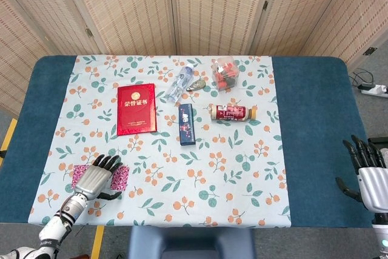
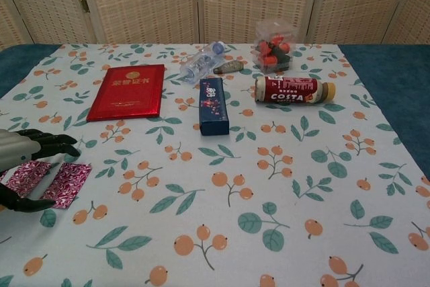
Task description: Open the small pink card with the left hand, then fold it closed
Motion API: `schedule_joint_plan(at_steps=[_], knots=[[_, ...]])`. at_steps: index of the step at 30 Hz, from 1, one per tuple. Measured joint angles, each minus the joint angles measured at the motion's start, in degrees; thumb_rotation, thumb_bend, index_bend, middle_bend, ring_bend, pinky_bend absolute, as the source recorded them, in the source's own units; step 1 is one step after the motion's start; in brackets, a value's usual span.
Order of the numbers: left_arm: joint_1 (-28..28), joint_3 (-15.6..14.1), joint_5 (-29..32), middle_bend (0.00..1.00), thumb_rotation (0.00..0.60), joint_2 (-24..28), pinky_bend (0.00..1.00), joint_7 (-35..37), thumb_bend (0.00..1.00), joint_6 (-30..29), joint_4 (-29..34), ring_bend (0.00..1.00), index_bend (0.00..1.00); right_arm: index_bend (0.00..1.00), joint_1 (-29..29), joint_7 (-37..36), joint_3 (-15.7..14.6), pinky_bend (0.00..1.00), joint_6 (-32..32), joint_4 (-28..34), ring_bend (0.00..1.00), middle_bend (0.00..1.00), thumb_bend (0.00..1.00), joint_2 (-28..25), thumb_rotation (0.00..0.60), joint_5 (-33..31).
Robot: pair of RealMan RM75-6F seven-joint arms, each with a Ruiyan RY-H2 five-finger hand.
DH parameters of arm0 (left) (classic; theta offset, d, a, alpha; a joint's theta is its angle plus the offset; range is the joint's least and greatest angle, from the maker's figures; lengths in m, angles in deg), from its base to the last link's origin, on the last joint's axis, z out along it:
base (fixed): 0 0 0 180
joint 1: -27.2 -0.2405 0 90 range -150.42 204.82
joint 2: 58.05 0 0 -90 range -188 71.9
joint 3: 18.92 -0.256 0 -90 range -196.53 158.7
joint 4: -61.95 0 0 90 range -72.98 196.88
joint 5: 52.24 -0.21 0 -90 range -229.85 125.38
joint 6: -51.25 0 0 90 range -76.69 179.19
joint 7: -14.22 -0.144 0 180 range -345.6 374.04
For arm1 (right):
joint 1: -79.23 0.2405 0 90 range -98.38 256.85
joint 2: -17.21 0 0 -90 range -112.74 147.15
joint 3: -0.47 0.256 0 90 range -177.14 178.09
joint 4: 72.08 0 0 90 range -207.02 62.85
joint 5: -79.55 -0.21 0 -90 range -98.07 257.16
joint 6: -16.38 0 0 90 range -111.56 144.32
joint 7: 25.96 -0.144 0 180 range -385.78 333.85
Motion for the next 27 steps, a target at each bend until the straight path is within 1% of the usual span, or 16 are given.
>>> schedule_joint_plan(at_steps=[2,5,10,18,27], knots=[[-0.08,-0.27,0.17,0.0,0.369,-0.56,0.0,-0.8,0.28,-0.59,-0.36,0.0,0.12,0.0,0.0,0.0,-0.01,0.0,0.04,-0.01,0.0,0.0,0.32,0.03,0.6,-0.07],[-0.19,-0.69,0.26,0.0,0.401,-1.29,0.0,-1.13,0.28,-0.99,-1.33,0.0,0.12,0.0,0.03,0.07,-0.01,0.0,0.18,-0.01,0.0,0.0,0.32,0.05,0.6,-0.19],[-0.23,-0.87,0.82,0.0,0.404,-2.15,0.0,-1.06,0.28,-1.39,-2.72,0.0,0.13,0.0,0.0,0.25,-0.07,0.0,0.07,0.16,0.0,0.0,0.32,0.06,0.6,-0.11],[0.38,-0.72,2.08,0.0,0.404,-2.39,0.0,-1.37,0.28,-1.04,-3.08,0.0,0.15,0.0,-0.15,0.21,-0.07,0.0,0.0,0.09,0.0,0.0,0.32,0.09,0.6,-0.38],[1.35,-0.69,4.01,0.0,0.413,-2.55,0.0,-2.72,0.28,-0.22,-2.71,0.0,0.14,0.0,-0.18,-0.1,-0.09,0.0,0.14,-0.29,0.0,0.0,0.32,0.17,0.6,-0.59]])
